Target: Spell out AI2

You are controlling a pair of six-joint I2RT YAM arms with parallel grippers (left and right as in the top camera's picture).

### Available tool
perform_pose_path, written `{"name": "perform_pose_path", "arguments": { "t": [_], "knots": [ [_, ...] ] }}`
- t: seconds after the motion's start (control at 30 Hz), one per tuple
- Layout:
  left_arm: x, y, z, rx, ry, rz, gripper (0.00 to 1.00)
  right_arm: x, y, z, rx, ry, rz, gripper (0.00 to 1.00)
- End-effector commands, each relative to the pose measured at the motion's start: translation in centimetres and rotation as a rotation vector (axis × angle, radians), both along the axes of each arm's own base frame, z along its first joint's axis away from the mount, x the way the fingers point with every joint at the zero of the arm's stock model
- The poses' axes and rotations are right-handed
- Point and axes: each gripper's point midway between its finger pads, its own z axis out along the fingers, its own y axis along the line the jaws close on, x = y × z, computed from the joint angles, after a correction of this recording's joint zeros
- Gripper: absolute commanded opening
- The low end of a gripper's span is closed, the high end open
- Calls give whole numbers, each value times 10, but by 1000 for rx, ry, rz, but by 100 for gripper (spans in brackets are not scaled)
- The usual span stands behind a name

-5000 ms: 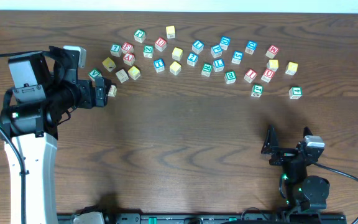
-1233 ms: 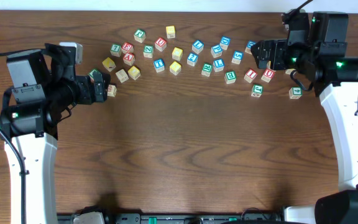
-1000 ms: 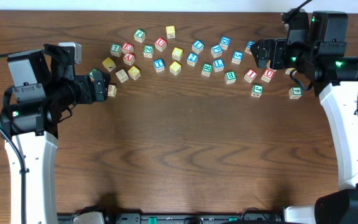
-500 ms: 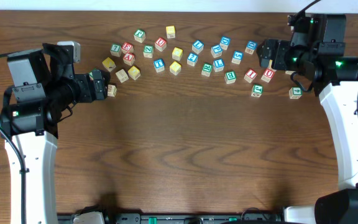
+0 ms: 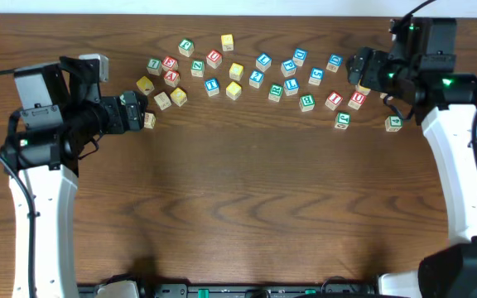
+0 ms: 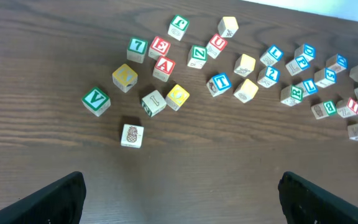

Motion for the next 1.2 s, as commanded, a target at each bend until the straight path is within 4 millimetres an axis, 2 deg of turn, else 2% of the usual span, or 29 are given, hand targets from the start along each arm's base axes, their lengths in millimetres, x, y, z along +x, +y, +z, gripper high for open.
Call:
{"name": "perform_pose_path", "arguments": {
  "t": [0.0, 0.17, 0.33, 0.47, 0.6, 0.77, 0.87, 0.97, 1.17],
  "knots": [
    [9, 1, 3, -45, 6, 40, 98, 13, 14, -3, 14, 27, 0, 85],
    [15, 2, -2, -82, 29, 77, 98, 27, 28, -7, -21, 108, 54, 85],
    [22, 6, 2, -90, 38, 104, 98, 44, 50, -14, -72, 180, 112, 84],
    [28, 13, 4, -12, 101, 150, 98, 53, 75, -25, -95, 208, 181, 84],
    [37, 11, 6, 91, 172, 160, 98, 54, 95, -36, -112, 222, 225, 84],
    [54, -5, -3, 184, 230, 137, 98, 52, 102, -40, -160, 223, 233, 85],
    [63, -17, -19, 195, 259, 109, 97, 49, 108, -40, -163, 227, 246, 86],
    [65, -18, -29, 193, 286, 108, 98, 47, 108, -42, -166, 239, 249, 88],
    [81, -19, -27, 189, 232, 113, 98, 46, 105, -43, -181, 243, 240, 91]
  ]
}}
